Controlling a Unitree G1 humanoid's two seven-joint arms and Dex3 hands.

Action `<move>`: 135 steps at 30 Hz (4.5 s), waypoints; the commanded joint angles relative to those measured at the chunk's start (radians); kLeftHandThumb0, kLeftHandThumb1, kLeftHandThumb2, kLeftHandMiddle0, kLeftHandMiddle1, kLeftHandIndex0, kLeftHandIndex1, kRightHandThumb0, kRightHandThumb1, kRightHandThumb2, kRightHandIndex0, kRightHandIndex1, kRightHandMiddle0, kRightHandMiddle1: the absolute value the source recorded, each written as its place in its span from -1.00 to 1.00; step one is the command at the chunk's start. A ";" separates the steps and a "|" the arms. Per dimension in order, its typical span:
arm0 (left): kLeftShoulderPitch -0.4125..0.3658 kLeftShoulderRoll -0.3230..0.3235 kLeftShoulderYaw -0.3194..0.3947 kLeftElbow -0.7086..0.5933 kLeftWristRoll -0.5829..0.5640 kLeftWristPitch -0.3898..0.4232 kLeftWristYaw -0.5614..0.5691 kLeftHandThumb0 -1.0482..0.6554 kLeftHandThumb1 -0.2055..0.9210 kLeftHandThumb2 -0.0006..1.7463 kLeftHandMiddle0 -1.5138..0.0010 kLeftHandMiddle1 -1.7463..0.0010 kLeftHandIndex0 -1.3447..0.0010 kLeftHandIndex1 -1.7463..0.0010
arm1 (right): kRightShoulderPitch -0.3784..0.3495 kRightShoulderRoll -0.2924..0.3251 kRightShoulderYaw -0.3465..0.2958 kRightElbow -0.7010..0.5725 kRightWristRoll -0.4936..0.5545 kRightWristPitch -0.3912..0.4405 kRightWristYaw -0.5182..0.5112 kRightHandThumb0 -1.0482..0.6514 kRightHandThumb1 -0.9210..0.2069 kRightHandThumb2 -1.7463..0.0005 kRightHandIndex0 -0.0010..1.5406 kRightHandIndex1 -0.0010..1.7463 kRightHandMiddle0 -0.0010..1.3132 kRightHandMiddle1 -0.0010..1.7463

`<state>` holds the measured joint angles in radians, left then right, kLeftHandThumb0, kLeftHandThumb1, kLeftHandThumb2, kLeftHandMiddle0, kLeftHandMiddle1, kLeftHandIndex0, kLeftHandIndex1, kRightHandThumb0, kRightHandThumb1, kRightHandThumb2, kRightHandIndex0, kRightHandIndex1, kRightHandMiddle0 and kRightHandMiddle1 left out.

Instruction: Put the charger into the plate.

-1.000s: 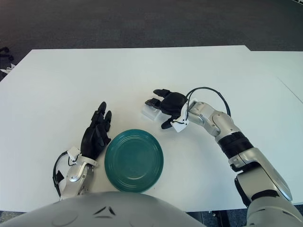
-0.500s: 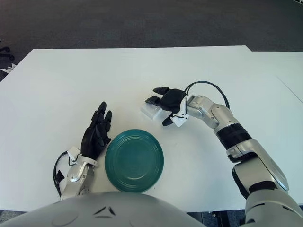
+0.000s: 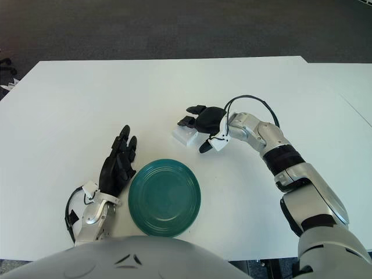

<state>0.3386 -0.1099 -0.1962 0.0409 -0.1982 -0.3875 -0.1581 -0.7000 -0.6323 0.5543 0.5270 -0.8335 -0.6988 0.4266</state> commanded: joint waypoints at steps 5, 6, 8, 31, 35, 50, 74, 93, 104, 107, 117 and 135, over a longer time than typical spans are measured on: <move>0.015 -0.048 0.001 0.056 -0.016 0.024 0.025 -1.00 1.00 0.09 1.00 1.00 0.98 0.99 | -0.040 0.007 0.021 0.033 0.016 -0.022 0.045 -0.73 -1.00 0.35 -0.65 -0.97 -1.00 -0.53; 0.014 -0.049 0.001 0.059 -0.019 0.022 0.024 -1.00 1.00 0.08 1.00 1.00 0.98 0.99 | -0.043 0.007 0.021 0.033 0.018 -0.023 0.045 -0.73 -1.00 0.35 -0.64 -0.97 -1.00 -0.52; 0.013 -0.052 0.000 0.062 -0.029 0.020 0.023 -1.00 1.00 0.07 1.00 1.00 0.98 0.99 | -0.048 0.009 0.021 0.032 0.018 -0.024 0.044 -0.72 -1.00 0.37 -0.63 -0.97 -1.00 -0.51; -0.003 -0.057 -0.014 0.103 -0.088 -0.021 0.005 -1.00 1.00 0.05 0.96 0.99 0.91 0.94 | -0.088 0.035 0.020 0.055 0.007 -0.011 0.039 -0.75 -1.00 0.41 -0.57 -0.97 -1.00 -0.51; -0.007 -0.057 -0.014 0.107 -0.099 -0.020 -0.003 -1.00 1.00 0.05 0.95 0.99 0.91 0.94 | -0.093 0.039 0.025 0.056 0.006 -0.006 0.043 -0.76 -1.00 0.41 -0.59 -0.98 -1.00 -0.51; -0.018 -0.054 -0.014 0.135 -0.112 -0.044 -0.013 -1.00 1.00 0.06 0.95 0.99 0.93 0.91 | -0.107 0.057 0.030 0.069 0.001 -0.002 0.035 -0.78 -1.00 0.42 -0.59 -0.99 -1.00 -0.54; -0.027 -0.056 -0.015 0.156 -0.095 -0.055 0.003 -1.00 1.00 0.07 0.93 1.00 1.00 0.80 | -0.125 0.078 0.036 0.087 -0.007 0.003 -0.008 -0.78 -1.00 0.46 -0.62 -1.00 -1.00 -0.52; 0.005 -0.063 -0.032 0.105 -0.069 -0.067 0.038 -1.00 1.00 0.07 0.93 1.00 1.00 0.73 | -0.105 0.088 0.048 0.080 -0.004 -0.003 -0.007 -0.76 -1.00 0.49 -0.65 -1.00 -1.00 -0.55; 0.042 -0.060 -0.037 0.034 -0.088 -0.009 0.065 -1.00 1.00 0.08 0.96 1.00 1.00 0.74 | -0.078 0.105 0.063 0.109 -0.018 0.001 -0.065 -0.75 -1.00 0.51 -0.61 -0.98 -1.00 -0.50; 0.050 -0.056 -0.039 0.023 -0.087 -0.006 0.066 -1.00 1.00 0.08 0.96 1.00 1.00 0.75 | -0.074 0.106 0.067 0.116 -0.018 0.000 -0.077 -0.75 -1.00 0.51 -0.60 -0.98 -1.00 -0.49; 0.059 -0.055 -0.039 0.004 -0.098 0.003 0.064 -1.00 1.00 0.08 0.95 0.99 1.00 0.70 | -0.068 0.117 0.077 0.137 -0.021 -0.001 -0.098 -0.76 -1.00 0.53 -0.57 -0.98 -1.00 -0.46; 0.087 -0.050 -0.043 -0.043 -0.102 0.022 0.070 -1.00 1.00 0.09 0.92 0.99 1.00 0.71 | -0.044 0.131 0.103 0.193 -0.035 -0.001 -0.167 -0.73 -1.00 0.57 -0.53 -0.98 -1.00 -0.38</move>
<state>0.3897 -0.1055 -0.2265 -0.0060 -0.3026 -0.3912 -0.1086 -0.7589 -0.5013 0.6489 0.7067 -0.8525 -0.6997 0.2859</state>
